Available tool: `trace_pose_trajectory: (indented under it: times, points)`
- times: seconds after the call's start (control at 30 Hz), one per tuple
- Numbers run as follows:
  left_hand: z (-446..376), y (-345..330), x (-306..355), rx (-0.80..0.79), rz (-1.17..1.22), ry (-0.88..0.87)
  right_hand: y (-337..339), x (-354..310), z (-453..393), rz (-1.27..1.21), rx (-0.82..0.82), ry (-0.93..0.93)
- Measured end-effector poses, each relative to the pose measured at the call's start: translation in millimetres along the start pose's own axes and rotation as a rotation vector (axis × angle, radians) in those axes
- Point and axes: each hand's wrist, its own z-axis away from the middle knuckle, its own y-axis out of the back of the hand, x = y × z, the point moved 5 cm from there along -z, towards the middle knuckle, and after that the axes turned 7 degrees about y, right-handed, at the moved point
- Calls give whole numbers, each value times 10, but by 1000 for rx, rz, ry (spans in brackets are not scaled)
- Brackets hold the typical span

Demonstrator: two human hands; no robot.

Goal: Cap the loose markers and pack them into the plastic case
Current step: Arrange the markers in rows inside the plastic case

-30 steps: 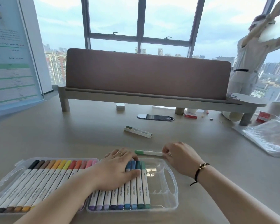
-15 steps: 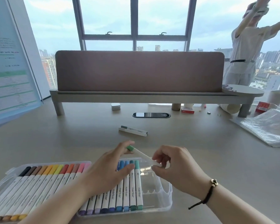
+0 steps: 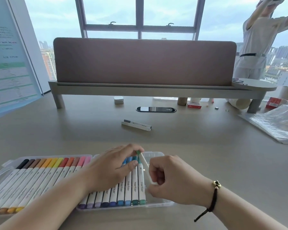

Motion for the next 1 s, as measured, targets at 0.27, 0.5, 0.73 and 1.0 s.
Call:
trace_pose_trajectory:
  times: [0.27, 0.5, 0.73, 1.0]
  points:
    - [4, -12, -22, -4, 44, -14, 87, -3, 16, -71, 20, -35]
    - [9, -42, 33, -63, -37, -66, 14, 67, -19, -129, 35, -77]
    - [-23, -87, -37, -61, -116, 52, -40, 100, -28, -147, 7, -80]
    - [-34, -31, -89, 68, -126, 148, 27, 78, 0, -107, -28, -58]
